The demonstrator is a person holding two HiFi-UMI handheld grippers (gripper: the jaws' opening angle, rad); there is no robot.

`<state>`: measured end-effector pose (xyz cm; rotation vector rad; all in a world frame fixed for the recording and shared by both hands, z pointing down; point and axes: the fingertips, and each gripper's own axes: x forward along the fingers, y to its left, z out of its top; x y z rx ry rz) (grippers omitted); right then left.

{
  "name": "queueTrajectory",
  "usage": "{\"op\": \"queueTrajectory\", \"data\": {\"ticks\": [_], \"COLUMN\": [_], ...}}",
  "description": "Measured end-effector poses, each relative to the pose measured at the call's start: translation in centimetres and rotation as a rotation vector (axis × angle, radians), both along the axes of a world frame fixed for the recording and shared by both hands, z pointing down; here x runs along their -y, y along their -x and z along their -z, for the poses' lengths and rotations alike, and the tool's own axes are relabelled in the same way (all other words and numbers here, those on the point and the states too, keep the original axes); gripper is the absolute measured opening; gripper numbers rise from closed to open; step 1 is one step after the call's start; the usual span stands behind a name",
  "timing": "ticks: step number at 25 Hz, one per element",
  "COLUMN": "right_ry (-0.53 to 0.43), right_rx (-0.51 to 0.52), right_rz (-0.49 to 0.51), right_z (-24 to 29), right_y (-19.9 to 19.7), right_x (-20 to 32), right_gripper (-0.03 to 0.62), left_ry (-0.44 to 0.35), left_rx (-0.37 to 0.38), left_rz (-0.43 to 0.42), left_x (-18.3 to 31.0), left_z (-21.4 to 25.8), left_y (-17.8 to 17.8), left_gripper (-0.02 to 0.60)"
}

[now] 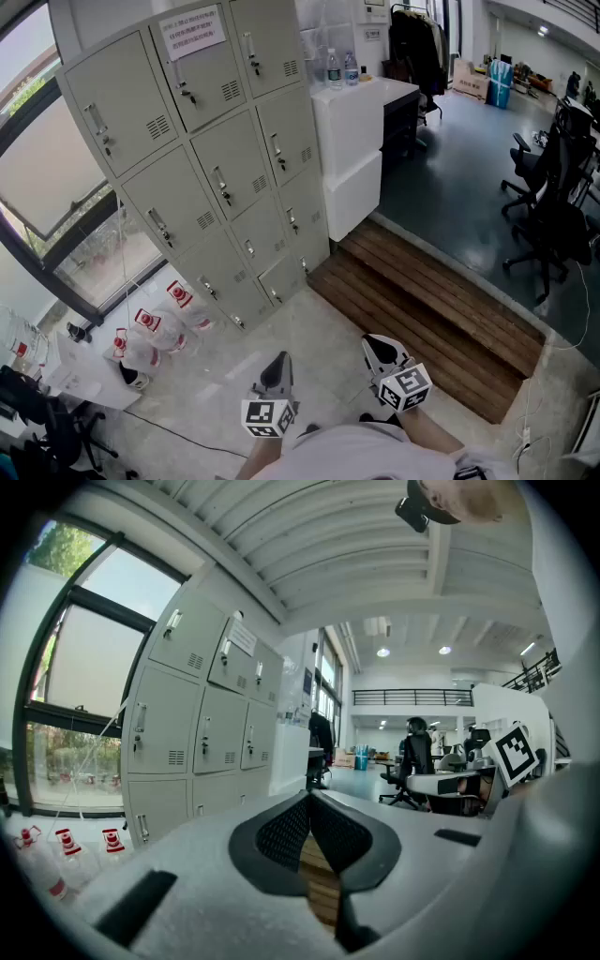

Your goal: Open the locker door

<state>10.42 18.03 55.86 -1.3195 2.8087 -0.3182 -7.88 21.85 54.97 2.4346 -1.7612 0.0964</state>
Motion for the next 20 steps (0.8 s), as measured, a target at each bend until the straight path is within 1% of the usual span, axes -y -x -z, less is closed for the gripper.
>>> {"op": "queueTrajectory", "data": {"ticks": [13,18,20], "right_ry": [0.004,-0.023,-0.020], "right_rx": [0.014,0.009,0.014], "right_rz": [0.008,0.041,0.047], "right_z": [-0.2,0.2,0.1], "right_y": [-0.4,-0.5,-1.0], "right_x": [-0.4,-0.5,-0.2], "right_gripper": [0.012,0.014,0.014], "left_ry": [0.008,0.010,0.010], "left_rx": [0.012,0.022,0.024], "left_rz": [0.011,0.030,0.040], "left_x": [-0.3,-0.1,0.1], "left_z": [-0.1,0.0,0.0], "left_y": [-0.5,-1.0,-1.5], "left_gripper": [0.003,0.002,0.002]}}
